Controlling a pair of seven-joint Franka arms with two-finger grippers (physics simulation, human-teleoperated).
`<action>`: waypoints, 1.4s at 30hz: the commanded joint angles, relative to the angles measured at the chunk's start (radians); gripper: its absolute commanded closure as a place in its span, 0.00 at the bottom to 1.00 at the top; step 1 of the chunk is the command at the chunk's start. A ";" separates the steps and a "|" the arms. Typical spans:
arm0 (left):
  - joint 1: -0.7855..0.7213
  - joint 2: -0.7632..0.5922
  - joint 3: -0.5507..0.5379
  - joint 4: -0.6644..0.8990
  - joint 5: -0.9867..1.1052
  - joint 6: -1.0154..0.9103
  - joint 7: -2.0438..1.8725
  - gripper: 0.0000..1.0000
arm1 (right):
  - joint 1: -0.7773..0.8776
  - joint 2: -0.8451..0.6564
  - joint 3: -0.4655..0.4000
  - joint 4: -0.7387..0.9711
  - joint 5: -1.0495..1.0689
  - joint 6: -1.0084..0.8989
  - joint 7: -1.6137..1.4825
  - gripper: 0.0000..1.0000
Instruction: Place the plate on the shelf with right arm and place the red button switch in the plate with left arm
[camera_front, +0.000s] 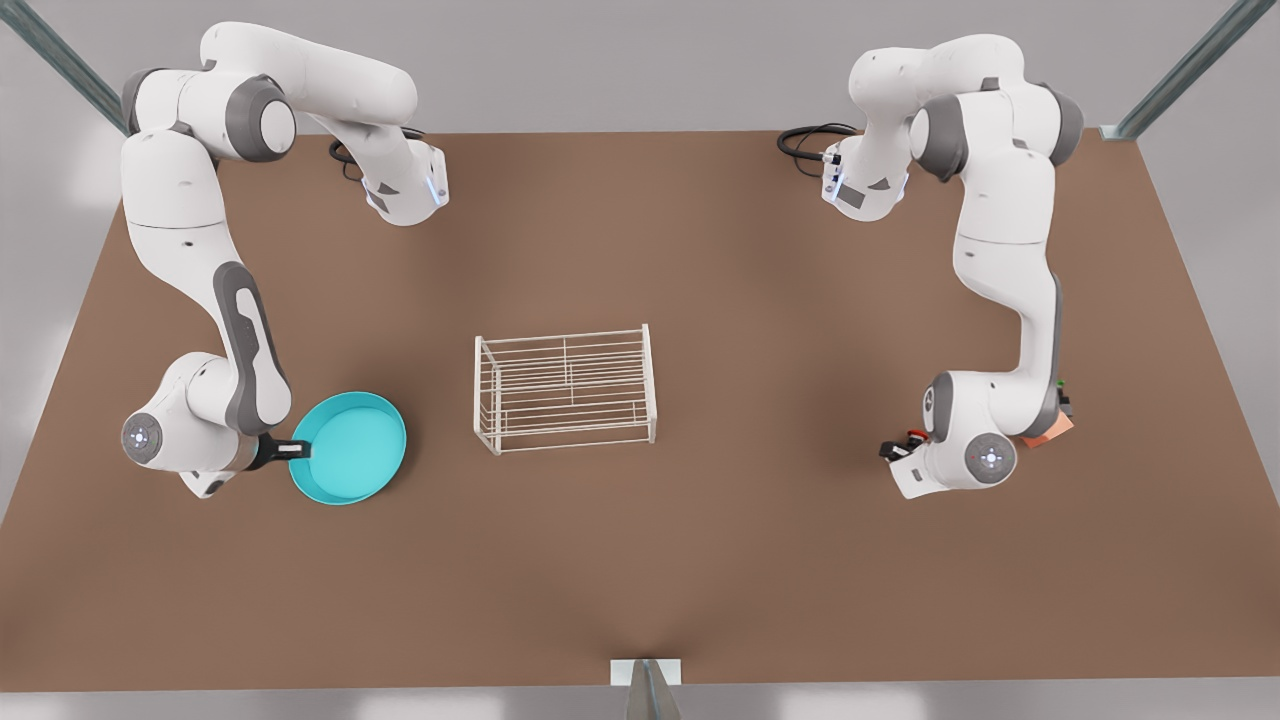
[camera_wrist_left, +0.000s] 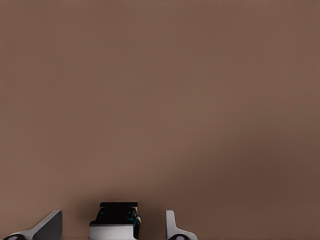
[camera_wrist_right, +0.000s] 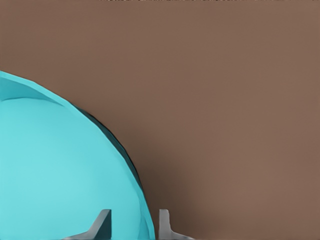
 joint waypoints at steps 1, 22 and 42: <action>-0.002 0.003 0.000 0.001 0.004 0.002 -0.076 0.00 | 0.001 0.004 0.000 0.004 -0.001 0.008 -0.054 0.55; -0.008 0.001 0.000 0.004 0.005 0.001 -0.075 0.12 | 0.004 -0.067 0.106 0.241 0.089 -0.300 -0.200 0.79; -0.005 -0.003 0.009 0.002 0.025 -0.041 -0.062 0.38 | 0.159 0.033 0.331 0.525 0.335 -0.467 -0.117 0.79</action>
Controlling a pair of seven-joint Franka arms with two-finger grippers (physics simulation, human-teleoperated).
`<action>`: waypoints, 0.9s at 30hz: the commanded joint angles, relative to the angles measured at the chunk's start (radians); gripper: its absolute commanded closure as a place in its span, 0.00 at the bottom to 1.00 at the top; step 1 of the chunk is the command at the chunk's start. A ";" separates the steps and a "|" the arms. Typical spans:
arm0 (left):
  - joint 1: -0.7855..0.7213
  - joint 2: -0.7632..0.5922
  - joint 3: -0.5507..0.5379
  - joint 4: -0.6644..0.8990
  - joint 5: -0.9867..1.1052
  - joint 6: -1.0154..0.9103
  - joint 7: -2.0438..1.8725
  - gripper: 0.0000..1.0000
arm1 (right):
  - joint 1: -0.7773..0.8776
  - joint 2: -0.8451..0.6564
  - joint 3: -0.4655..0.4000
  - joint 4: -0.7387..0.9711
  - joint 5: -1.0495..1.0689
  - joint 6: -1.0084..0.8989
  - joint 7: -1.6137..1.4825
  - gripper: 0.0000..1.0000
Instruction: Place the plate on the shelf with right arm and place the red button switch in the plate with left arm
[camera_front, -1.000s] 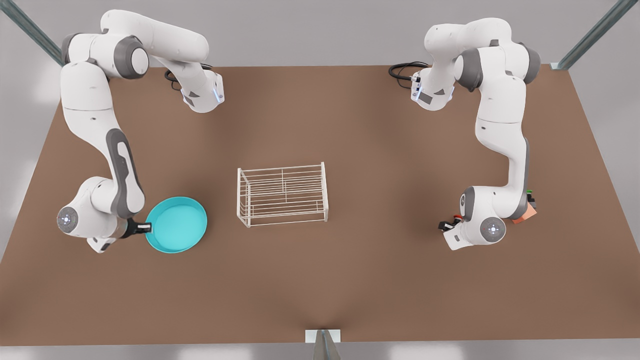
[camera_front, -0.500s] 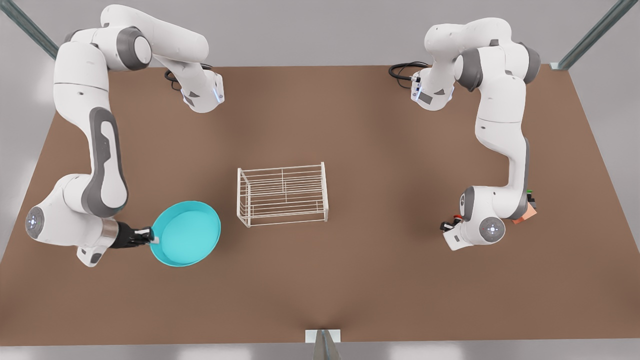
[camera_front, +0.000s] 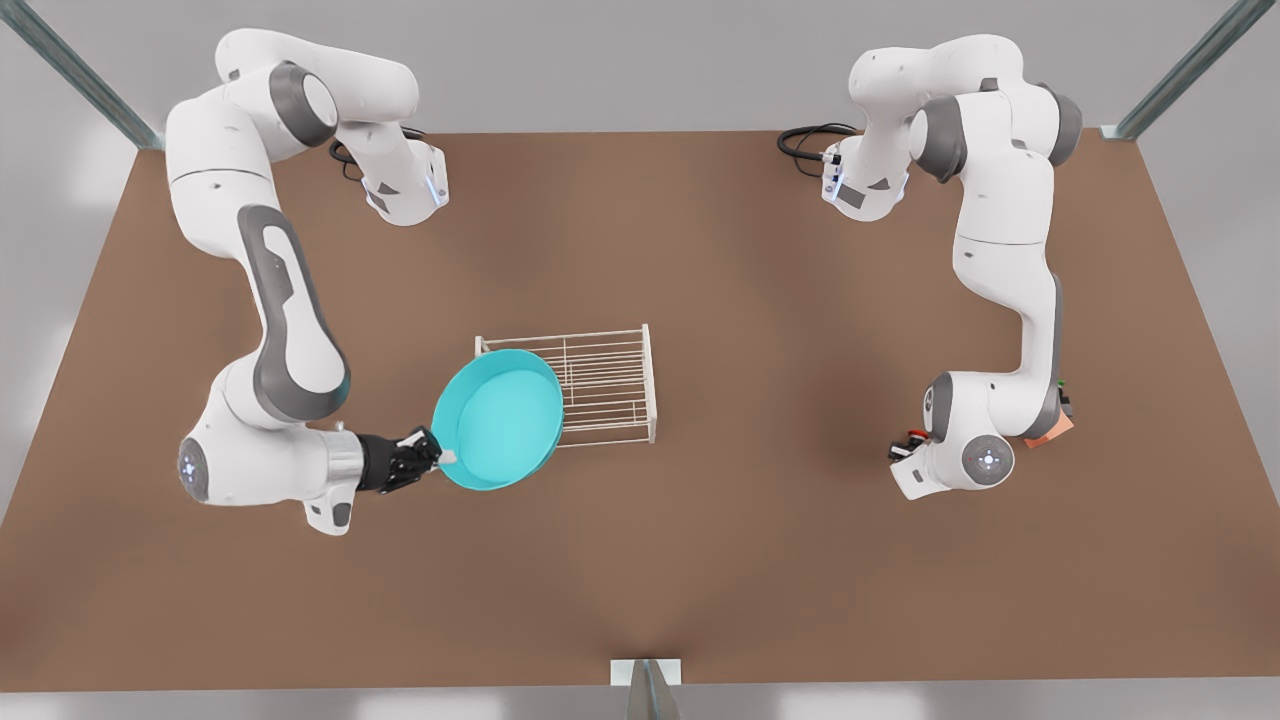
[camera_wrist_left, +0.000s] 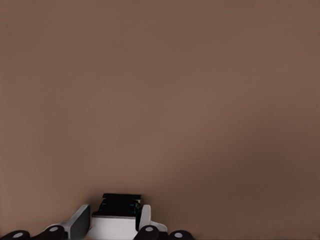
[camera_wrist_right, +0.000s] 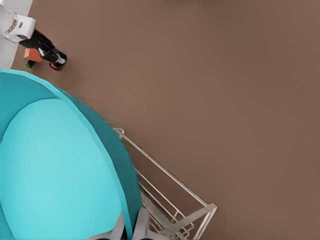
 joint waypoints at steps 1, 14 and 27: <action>0.000 -0.001 0.000 0.000 0.001 -0.010 -0.003 0.43 | 0.020 0.003 0.000 -0.003 -0.006 -0.006 0.037 0.79; 0.000 -0.001 0.000 0.003 0.001 -0.010 -0.002 0.46 | 0.118 -0.075 -0.006 -0.188 -0.213 0.148 0.047 0.79; 0.003 0.005 0.000 0.002 -0.001 -0.008 -0.002 0.58 | 0.126 -0.130 0.003 -0.300 -0.226 0.160 0.046 0.79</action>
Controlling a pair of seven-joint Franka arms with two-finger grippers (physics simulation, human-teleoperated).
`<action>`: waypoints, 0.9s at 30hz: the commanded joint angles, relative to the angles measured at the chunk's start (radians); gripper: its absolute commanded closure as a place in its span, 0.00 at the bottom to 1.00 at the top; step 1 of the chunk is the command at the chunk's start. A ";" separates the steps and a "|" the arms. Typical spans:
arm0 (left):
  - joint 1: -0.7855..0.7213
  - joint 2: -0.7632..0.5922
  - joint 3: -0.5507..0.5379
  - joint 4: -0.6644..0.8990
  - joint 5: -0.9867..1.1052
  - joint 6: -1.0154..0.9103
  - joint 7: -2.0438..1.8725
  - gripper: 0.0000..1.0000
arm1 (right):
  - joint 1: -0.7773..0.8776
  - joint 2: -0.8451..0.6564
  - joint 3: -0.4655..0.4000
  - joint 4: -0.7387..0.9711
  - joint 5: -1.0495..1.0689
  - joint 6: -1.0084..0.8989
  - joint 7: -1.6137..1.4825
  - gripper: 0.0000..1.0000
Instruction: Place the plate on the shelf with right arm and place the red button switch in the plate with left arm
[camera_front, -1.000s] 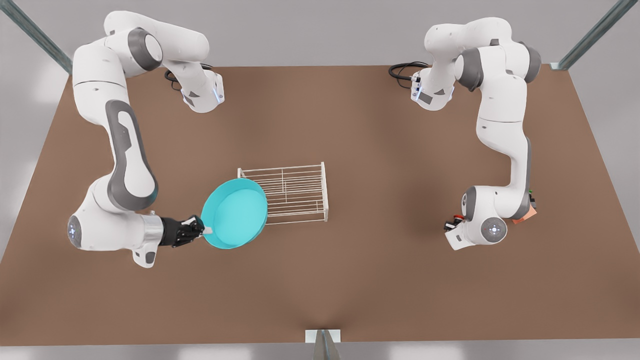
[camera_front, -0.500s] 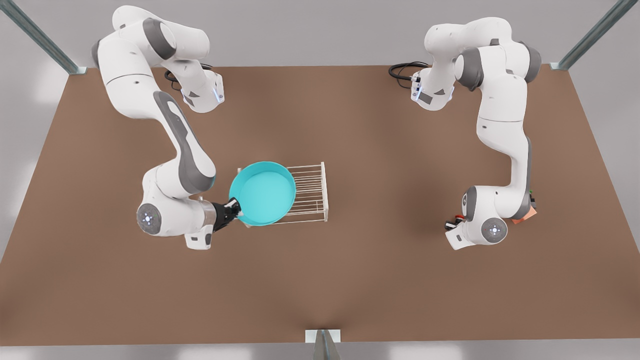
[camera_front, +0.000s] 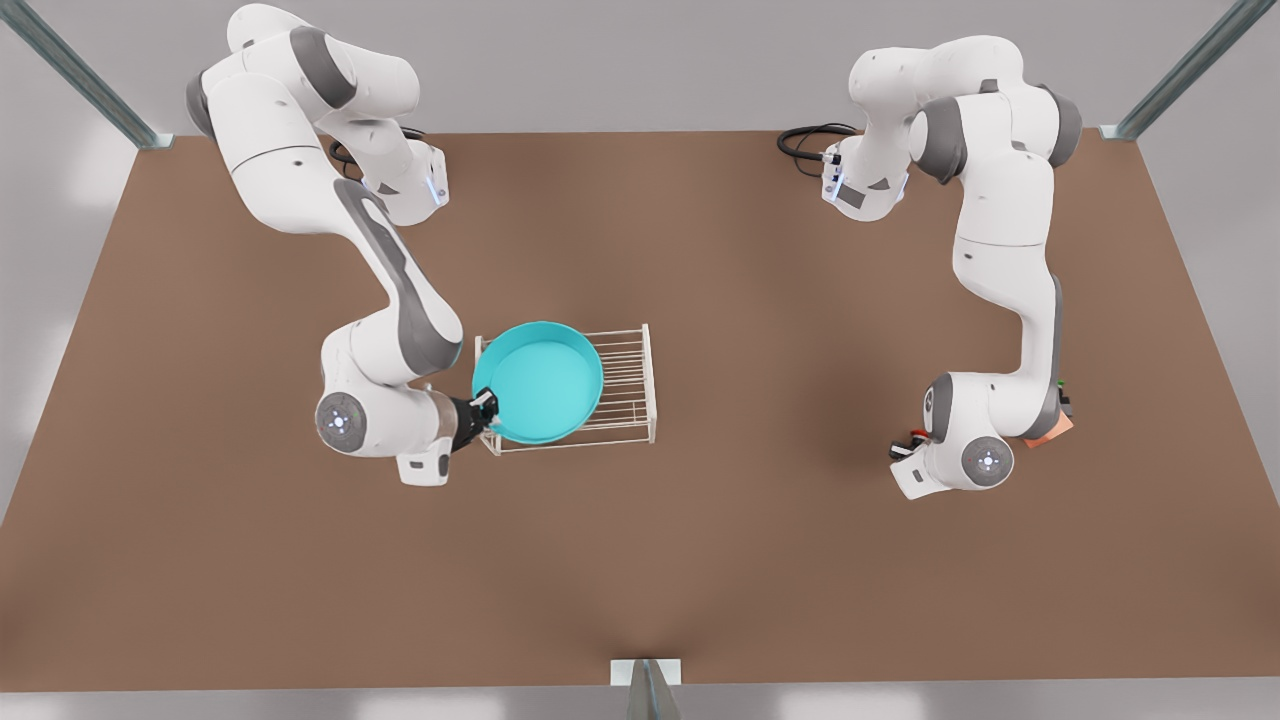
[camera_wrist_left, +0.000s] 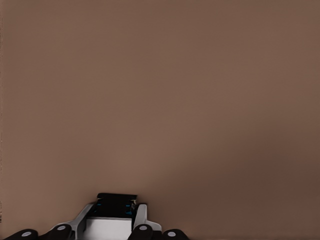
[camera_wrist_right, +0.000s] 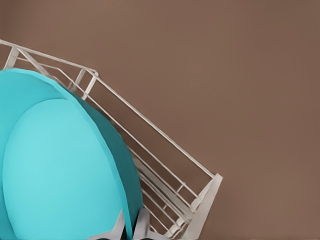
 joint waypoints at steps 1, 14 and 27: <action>0.000 -0.002 0.000 0.002 -0.007 -0.004 0.002 0.61 | 0.000 -0.001 0.001 -0.001 -0.003 0.009 0.013 0.79; -0.099 -0.137 -0.004 0.000 -0.013 -0.227 -0.354 0.61 | 0.006 -0.086 0.009 -0.106 0.011 -0.005 0.010 0.79; -0.264 -0.218 -0.073 0.154 -0.119 -0.405 -0.805 0.61 | 0.012 -0.057 0.009 -0.089 0.011 -0.007 0.009 0.00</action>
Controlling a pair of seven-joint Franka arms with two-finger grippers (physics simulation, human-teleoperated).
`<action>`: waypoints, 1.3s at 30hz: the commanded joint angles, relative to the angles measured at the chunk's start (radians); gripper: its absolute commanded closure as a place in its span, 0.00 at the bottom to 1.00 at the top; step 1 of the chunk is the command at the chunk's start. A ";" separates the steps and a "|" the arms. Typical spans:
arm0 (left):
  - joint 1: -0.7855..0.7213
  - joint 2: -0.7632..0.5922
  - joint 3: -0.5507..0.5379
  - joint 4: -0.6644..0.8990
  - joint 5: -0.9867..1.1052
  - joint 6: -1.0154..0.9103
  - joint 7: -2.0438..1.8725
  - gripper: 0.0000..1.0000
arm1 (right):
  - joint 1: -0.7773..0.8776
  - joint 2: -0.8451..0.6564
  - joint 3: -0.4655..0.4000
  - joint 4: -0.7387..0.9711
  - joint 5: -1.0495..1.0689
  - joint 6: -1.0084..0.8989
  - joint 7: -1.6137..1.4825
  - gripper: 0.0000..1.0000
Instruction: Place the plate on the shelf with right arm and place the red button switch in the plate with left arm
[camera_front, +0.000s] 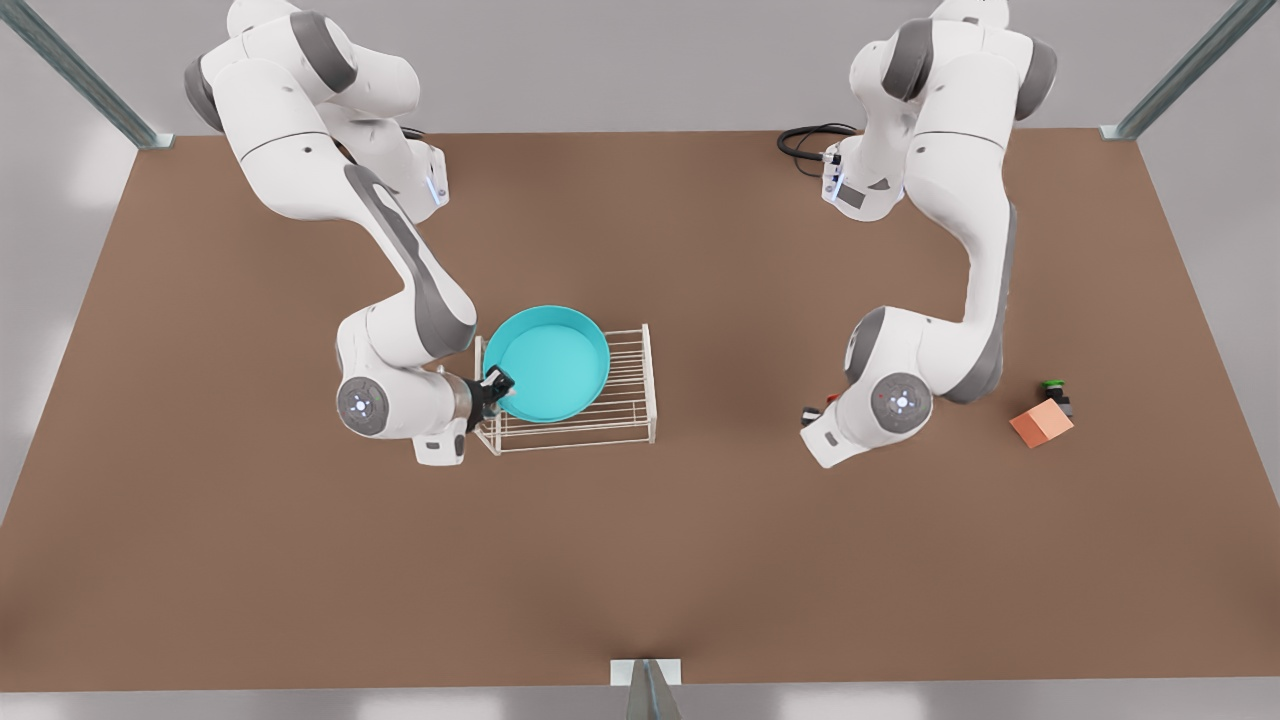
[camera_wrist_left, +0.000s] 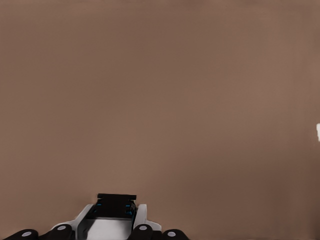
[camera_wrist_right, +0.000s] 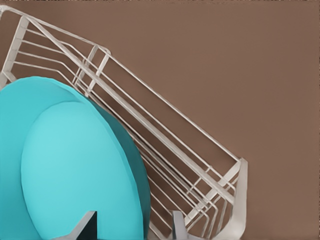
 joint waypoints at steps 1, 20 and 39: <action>-0.008 0.008 -0.054 0.065 -0.029 -0.148 -0.507 0.61 | -0.006 -0.008 0.000 0.023 0.000 -0.011 0.000 0.00; -0.293 0.274 -0.315 0.509 -0.021 0.355 -1.036 0.61 | -0.020 -0.342 -0.377 0.236 -0.250 -0.645 0.488 0.00; 0.174 -0.015 -0.315 0.549 0.152 -0.534 -0.601 0.00 | -0.017 -0.338 -0.377 0.230 -0.244 -0.641 0.454 0.00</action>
